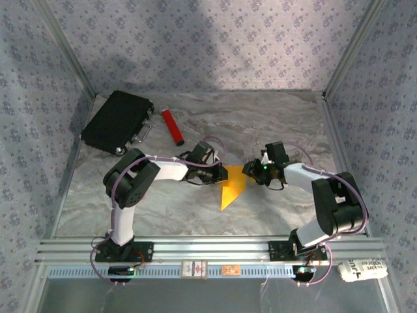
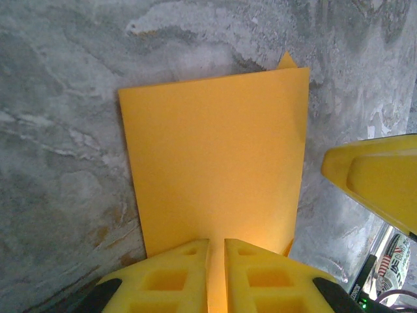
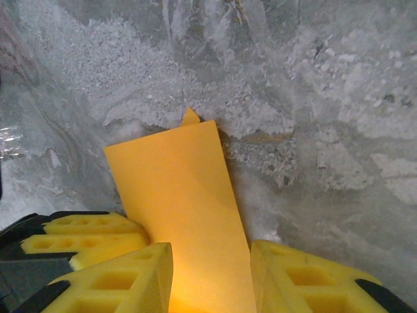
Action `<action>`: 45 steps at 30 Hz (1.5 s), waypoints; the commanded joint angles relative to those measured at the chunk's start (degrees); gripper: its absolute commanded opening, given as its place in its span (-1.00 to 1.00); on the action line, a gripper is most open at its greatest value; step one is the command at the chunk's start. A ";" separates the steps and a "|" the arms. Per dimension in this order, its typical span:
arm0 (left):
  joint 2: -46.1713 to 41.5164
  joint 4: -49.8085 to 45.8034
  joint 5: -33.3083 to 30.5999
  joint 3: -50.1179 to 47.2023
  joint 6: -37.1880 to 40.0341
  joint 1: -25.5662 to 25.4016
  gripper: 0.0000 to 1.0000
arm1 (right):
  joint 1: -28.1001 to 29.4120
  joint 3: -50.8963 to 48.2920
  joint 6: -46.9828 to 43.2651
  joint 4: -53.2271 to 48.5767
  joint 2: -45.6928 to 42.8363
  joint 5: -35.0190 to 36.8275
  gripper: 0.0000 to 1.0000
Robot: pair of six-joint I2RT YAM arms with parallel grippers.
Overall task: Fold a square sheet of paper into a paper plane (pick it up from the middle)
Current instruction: Fold the wing for the fifth time at the center of the table.
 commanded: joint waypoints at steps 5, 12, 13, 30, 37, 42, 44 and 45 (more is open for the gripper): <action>1.07 -10.70 -1.66 -2.69 1.08 0.57 -0.72 | -0.43 2.35 -2.17 1.10 4.18 -1.63 -0.25; 1.16 -10.73 -1.57 -2.70 1.10 0.54 -0.72 | 0.60 1.42 -2.66 1.89 4.93 -3.42 -0.29; 1.18 -10.71 -1.56 -2.69 1.08 0.53 -0.72 | 0.79 1.20 -2.86 1.93 4.83 -3.67 -0.29; 0.57 -10.62 -1.92 -3.39 1.06 0.75 -0.72 | 1.48 -4.21 1.18 7.64 0.55 -9.27 -0.25; 0.49 -10.30 -1.92 -3.75 0.86 0.72 -0.72 | 1.59 -8.30 5.16 12.09 -2.66 -10.43 -0.22; 0.52 -10.20 -1.77 -3.65 0.82 0.74 -0.73 | 1.72 -9.84 6.23 13.73 -4.66 -10.91 -0.20; 0.56 -10.14 -1.75 -3.65 0.75 0.74 -0.73 | 1.63 -9.82 6.29 14.29 -4.57 -11.29 -0.21; 0.55 -10.11 -1.70 -3.62 0.82 0.76 -0.73 | 1.62 -9.65 6.11 14.27 -4.41 -11.29 -0.21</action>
